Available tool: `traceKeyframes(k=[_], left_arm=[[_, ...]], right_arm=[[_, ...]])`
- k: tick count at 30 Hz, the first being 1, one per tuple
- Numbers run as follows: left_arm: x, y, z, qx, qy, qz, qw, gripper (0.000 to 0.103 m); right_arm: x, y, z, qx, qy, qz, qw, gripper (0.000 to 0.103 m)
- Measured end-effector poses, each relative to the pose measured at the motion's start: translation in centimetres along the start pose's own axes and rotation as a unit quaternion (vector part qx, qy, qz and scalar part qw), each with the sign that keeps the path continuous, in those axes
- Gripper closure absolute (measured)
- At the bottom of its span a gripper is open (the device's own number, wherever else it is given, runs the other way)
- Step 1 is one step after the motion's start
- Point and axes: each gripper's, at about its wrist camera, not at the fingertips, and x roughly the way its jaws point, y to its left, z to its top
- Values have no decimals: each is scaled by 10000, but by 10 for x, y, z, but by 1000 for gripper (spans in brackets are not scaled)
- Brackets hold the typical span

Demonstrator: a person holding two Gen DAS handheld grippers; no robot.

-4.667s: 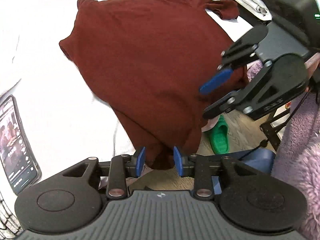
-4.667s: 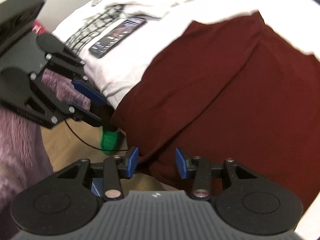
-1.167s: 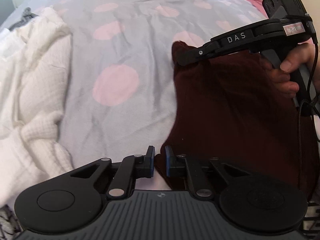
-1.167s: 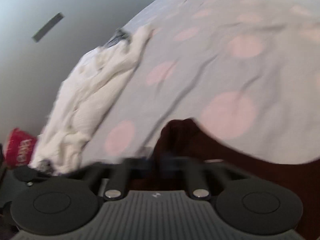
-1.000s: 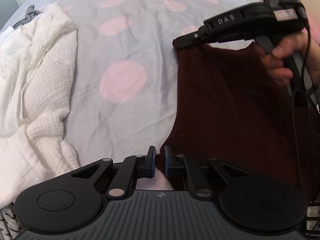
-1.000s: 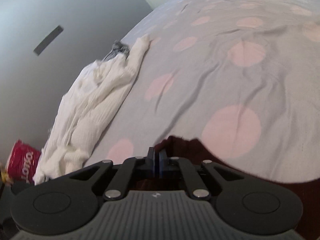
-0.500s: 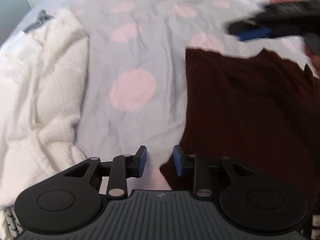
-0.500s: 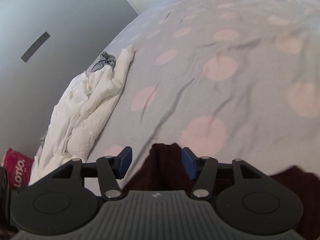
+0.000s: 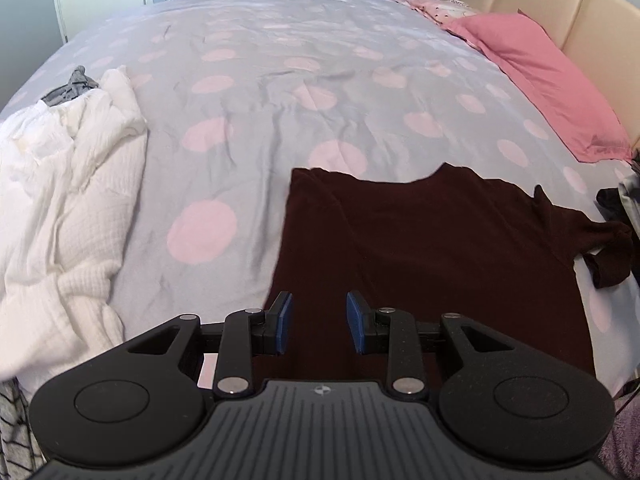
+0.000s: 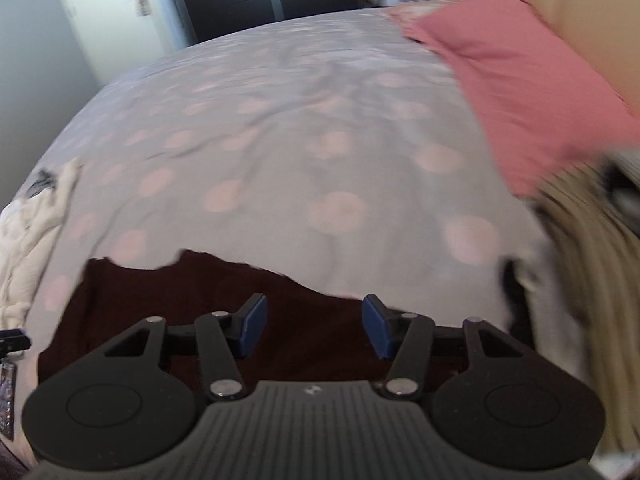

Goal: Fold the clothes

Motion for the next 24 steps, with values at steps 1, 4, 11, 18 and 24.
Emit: traceKeyframes(k=[1,4,11,18,24], left_arm=[[1,-3,-2,22,22,15,10000,75],[0,-14,-12,-7,129,50,9999,75],[5,-36,-36,-163,335,4,9993,75],[18,-57,-53,176,541,15,9984,75],[15,-65,-55,340,481,-56,9983,75]], right_arm=[[-2,-12,-9,144,43,-65,9999,46],[12,-27,-34,333,227,-224,9989,46],[67,-34,-64,570,640,-565,9947,43],[89,-21,-77,-218,754,-940,9925,78],[58,-22,-67,321,591,-632,9957,89]])
